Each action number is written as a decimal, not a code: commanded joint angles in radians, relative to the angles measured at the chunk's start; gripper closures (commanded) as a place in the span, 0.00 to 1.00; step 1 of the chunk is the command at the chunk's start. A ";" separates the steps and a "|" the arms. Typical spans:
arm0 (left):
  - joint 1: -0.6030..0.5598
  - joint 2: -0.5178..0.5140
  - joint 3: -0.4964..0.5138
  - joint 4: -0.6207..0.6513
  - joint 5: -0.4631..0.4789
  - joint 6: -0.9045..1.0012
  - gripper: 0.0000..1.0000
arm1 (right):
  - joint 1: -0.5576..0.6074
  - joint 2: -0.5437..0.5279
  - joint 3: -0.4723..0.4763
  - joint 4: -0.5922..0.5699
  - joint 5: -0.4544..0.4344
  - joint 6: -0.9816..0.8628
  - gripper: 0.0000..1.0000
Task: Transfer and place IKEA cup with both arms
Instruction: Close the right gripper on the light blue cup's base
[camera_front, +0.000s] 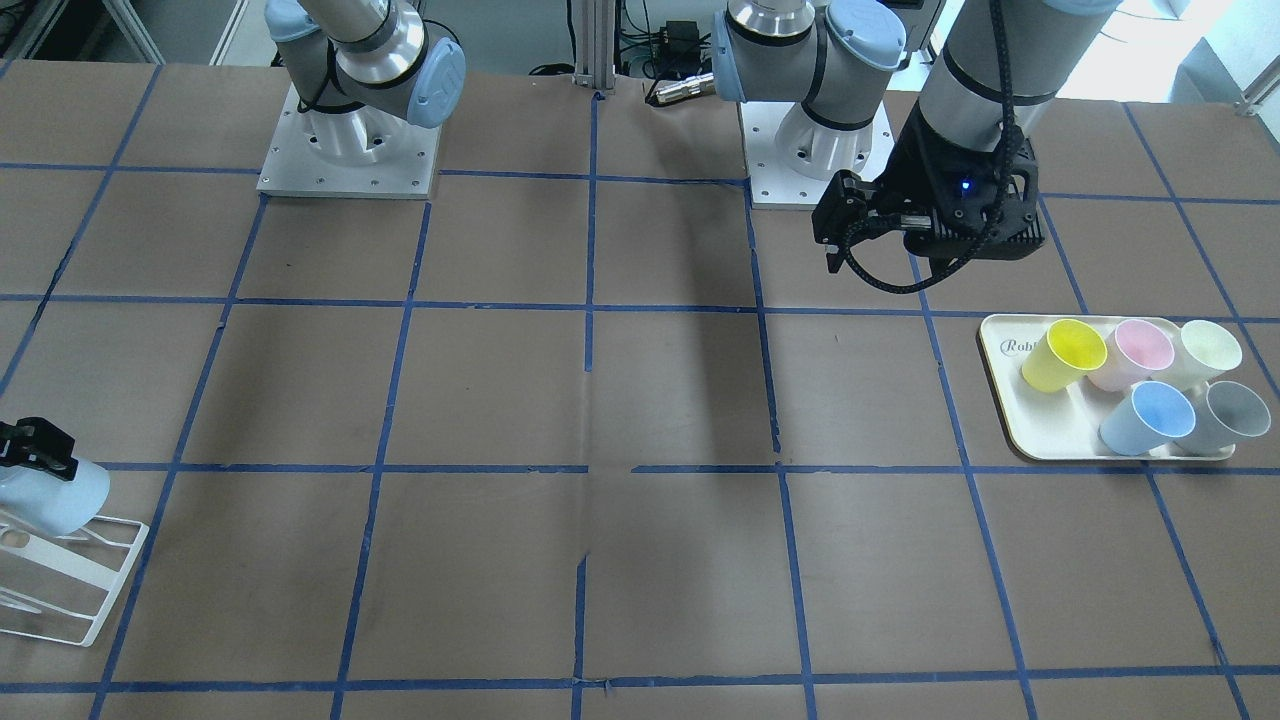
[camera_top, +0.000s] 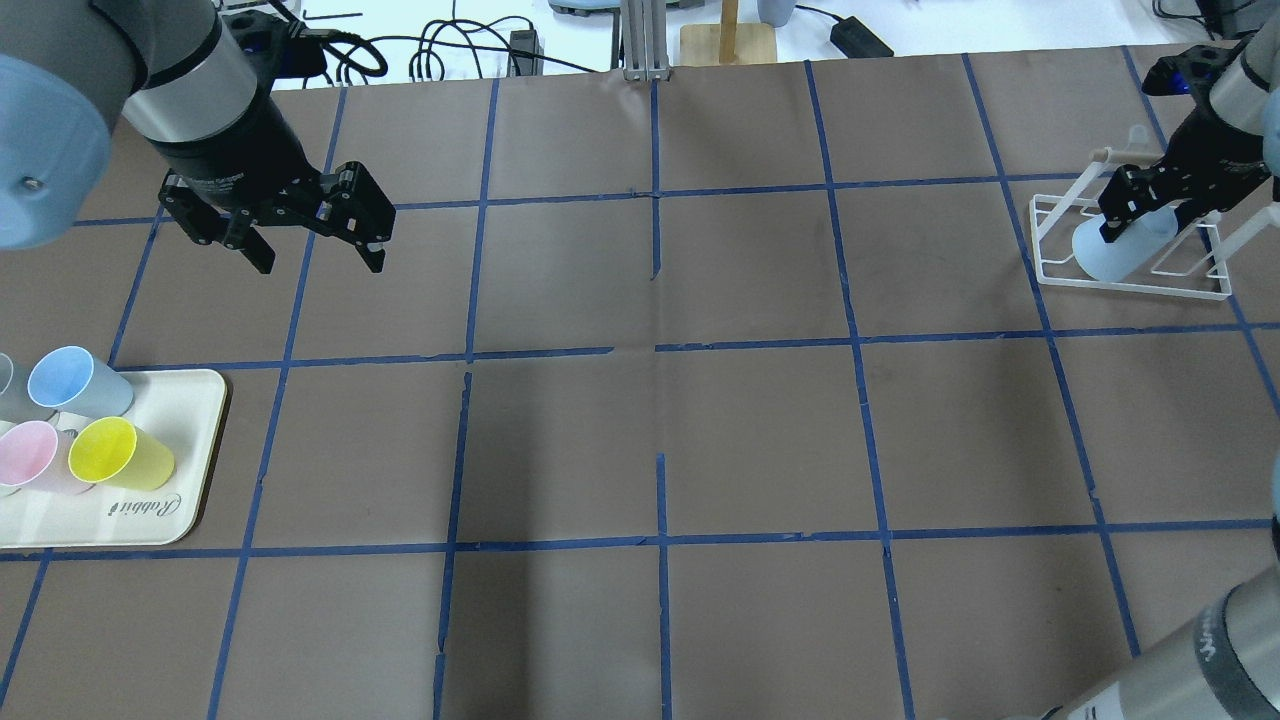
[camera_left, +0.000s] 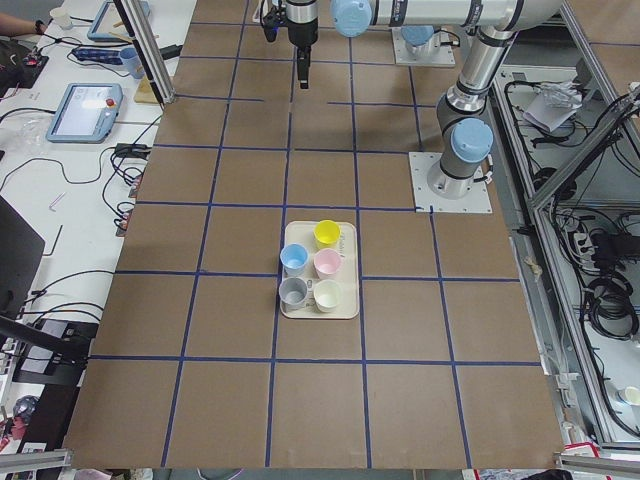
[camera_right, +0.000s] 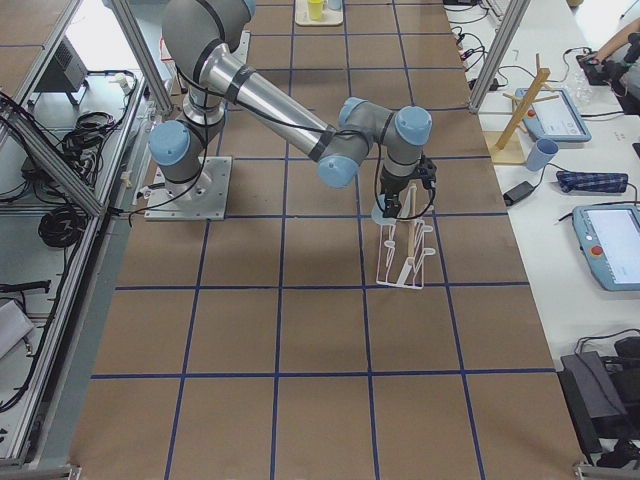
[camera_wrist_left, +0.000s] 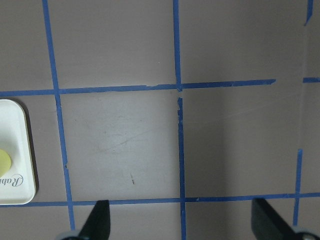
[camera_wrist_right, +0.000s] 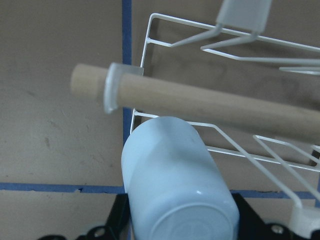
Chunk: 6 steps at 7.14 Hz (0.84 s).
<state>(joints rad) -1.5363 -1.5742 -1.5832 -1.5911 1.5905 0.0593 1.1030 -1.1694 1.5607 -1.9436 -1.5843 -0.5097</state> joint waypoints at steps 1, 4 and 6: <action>0.002 -0.001 -0.001 -0.003 -0.004 -0.001 0.00 | -0.005 -0.009 -0.014 0.002 -0.005 -0.009 0.59; 0.008 0.002 0.000 -0.010 -0.001 0.000 0.00 | -0.015 -0.082 -0.053 0.098 -0.006 -0.012 0.60; 0.013 -0.003 -0.001 -0.006 -0.001 0.000 0.00 | -0.015 -0.143 -0.135 0.266 -0.013 -0.010 0.61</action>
<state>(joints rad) -1.5263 -1.5739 -1.5840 -1.5995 1.5878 0.0589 1.0880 -1.2733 1.4766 -1.7845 -1.5938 -0.5211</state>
